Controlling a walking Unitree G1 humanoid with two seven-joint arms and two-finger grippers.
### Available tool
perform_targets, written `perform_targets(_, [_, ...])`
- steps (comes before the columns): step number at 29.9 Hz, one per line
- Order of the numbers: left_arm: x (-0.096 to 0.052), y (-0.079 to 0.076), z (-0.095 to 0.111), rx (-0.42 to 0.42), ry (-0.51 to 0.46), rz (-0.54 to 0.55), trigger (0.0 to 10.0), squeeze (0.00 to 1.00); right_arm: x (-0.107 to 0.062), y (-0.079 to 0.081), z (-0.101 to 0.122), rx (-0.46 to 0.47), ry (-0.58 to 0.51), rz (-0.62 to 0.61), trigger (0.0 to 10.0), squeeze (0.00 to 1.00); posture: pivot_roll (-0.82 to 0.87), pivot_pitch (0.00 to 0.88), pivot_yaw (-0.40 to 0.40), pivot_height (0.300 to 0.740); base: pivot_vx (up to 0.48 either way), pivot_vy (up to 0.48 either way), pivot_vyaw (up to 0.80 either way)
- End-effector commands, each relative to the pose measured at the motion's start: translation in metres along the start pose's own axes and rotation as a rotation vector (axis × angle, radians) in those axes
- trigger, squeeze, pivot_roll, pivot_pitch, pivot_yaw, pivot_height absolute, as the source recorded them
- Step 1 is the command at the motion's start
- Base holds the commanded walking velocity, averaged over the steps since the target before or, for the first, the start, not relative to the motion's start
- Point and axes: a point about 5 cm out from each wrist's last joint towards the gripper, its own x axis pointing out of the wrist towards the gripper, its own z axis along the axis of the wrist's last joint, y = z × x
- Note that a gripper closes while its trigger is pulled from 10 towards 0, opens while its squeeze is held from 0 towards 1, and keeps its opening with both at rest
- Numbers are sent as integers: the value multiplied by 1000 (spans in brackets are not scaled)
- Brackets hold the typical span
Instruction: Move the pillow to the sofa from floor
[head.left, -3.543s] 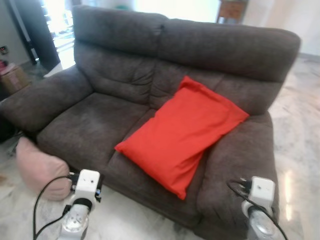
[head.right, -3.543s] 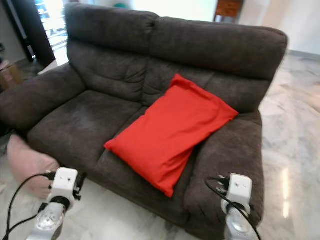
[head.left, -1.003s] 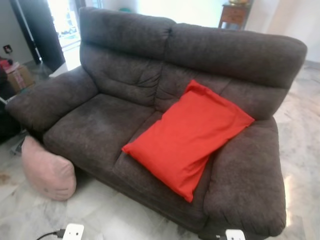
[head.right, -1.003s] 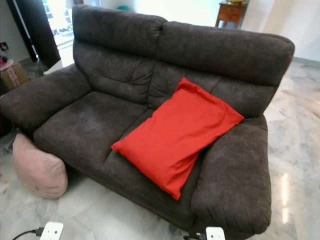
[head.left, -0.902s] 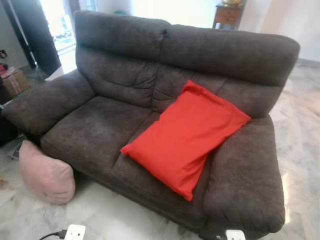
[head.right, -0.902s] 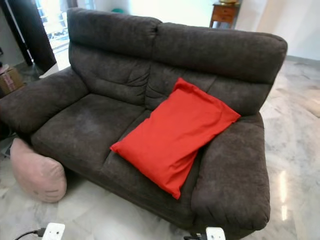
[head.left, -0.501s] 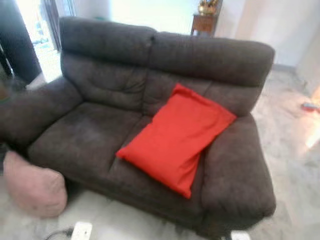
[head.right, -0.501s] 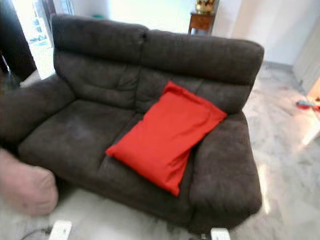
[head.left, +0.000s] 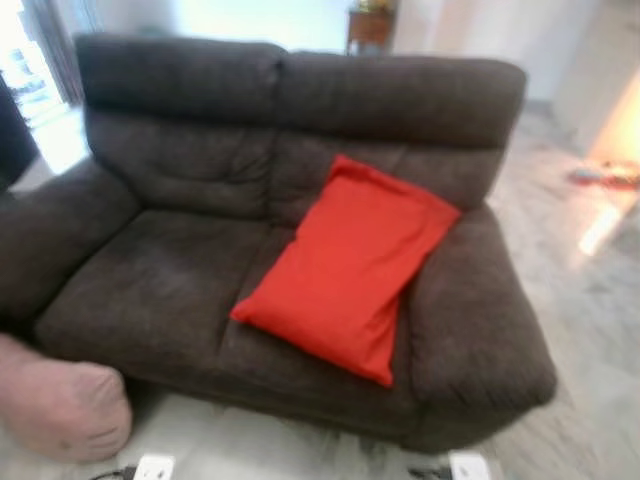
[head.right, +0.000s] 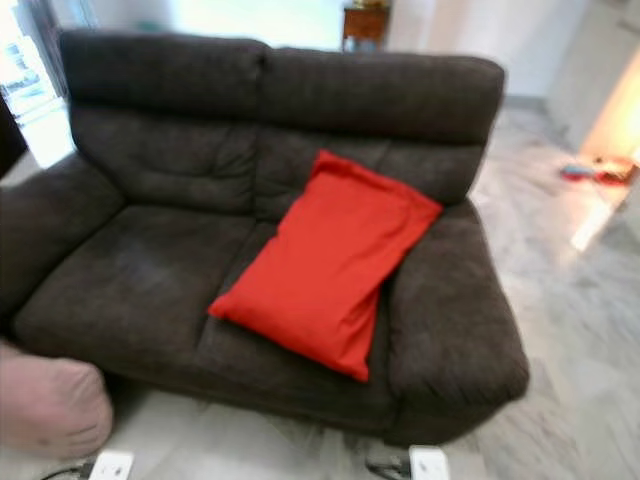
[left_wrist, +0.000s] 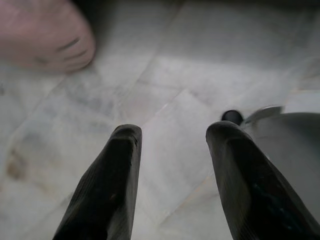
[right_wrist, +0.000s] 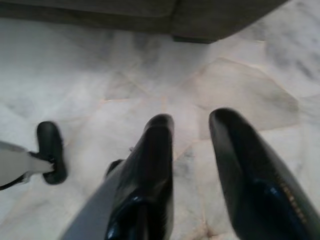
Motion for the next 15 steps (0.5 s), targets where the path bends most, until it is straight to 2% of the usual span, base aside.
perform_targets(1, [1, -2, 2, 17, -7, -9, 10000, 0, -1, -6, -9, 1, 29, -15, 10000, 0, 75, 0, -56, 740, 0, 304, 0])
perform_targets(10, [1, 0, 3, 29, -5, -15, 10000, 0, -2, -5, -10, 20, 29, -14, 10000, 0, 60, 0, -35, 740, 0, 303, 0])
perform_targets(15, [1, 2, 3, 33, -6, -21, 10000, 0, -2, -4, -13, 33, 36, -15, 10000, 0, 62, 0, -31, 740, 0, 305, -788])
